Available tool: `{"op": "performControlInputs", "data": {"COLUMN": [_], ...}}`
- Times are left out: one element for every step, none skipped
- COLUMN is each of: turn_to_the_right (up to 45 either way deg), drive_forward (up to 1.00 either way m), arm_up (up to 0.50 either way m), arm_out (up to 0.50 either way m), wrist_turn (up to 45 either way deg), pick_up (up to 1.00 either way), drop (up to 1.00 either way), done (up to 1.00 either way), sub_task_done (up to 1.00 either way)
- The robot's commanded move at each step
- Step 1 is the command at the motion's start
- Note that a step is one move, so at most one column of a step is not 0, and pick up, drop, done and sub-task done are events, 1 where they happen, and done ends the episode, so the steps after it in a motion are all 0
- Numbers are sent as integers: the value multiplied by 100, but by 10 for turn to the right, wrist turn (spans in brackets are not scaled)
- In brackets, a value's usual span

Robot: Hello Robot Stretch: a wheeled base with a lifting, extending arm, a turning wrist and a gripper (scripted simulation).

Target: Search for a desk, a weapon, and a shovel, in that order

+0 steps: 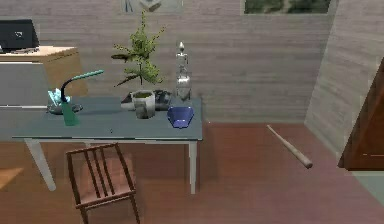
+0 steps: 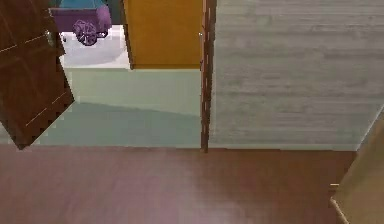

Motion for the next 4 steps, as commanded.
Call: {"op": "performControlInputs", "data": {"turn_to_the_right": [0,-450,-420,0], "drive_forward": [30,0,0,100], "arm_up": [0,0,0,0], "arm_out": [0,0,0,0], "wrist_turn": [0,0,0,0], "pick_up": [0,0,0,0], "drop": [0,0,0,0], "done": [0,0,0,0], "sub_task_done": [0,0,0,0]}}
